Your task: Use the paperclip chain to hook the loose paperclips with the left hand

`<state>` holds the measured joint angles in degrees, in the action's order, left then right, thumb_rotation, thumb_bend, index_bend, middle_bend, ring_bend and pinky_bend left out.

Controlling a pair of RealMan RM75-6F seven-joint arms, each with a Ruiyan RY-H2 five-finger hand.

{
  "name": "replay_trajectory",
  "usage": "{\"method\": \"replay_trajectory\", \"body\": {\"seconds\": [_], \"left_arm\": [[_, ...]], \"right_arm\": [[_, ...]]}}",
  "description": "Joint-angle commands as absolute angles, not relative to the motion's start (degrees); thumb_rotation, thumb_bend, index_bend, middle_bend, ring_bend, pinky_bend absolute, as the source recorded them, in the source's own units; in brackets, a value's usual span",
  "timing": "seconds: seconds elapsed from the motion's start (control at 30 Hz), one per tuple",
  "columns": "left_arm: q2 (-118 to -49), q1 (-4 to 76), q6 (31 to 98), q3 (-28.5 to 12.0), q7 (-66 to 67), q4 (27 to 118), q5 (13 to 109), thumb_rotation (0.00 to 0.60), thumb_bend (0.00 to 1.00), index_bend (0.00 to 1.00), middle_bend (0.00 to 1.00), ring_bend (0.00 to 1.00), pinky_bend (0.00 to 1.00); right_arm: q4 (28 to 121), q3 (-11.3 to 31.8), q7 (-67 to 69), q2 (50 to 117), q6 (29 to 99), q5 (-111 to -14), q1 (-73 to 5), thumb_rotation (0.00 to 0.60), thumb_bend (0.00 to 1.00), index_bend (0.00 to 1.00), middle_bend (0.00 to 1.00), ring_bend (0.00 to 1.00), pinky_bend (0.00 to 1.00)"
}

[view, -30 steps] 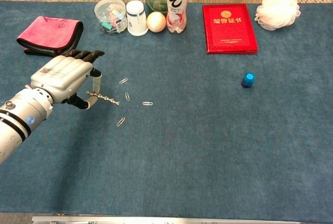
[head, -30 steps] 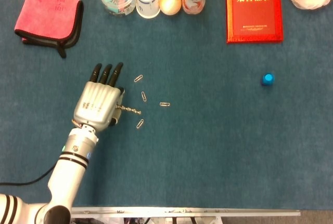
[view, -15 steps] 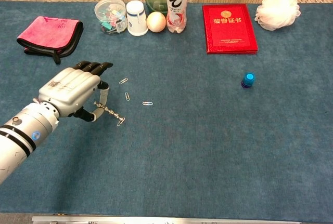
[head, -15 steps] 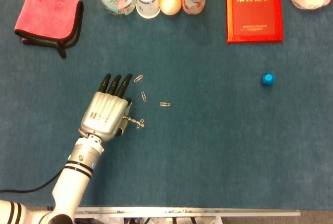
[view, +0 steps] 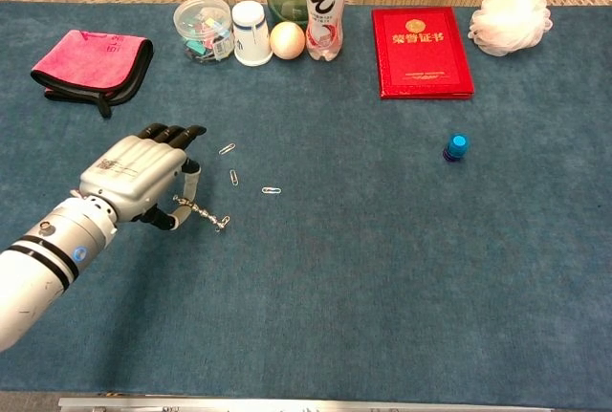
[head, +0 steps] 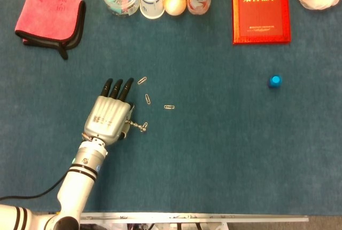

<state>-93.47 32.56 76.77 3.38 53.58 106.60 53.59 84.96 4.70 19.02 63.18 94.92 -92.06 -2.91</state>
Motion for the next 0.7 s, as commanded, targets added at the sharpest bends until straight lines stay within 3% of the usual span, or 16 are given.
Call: {"method": "replay_trajectory", "body": {"seconds": [0.03,0.7], "left_arm": [[-93.6,32.5,76.5,3.3,53.6,106.4,53.6,0.6,0.42,0.56,0.0,0.0,0.0],[-93.4,31.9,75.3,2.2,53.2,106.3,53.4,0.6,0.42,0.56,0.0,0.0,0.0]], "right_arm": [[85.0,4.7,19.1,63.2,95.0,-92.1,-2.9,0.6,0.87,0.39,0.41,0.37,0.55],[85.0,4.8,19.4,63.0,95.0,-91.9,-2.8,0.6,0.87,0.39,0.41,0.37,0.55]]}}
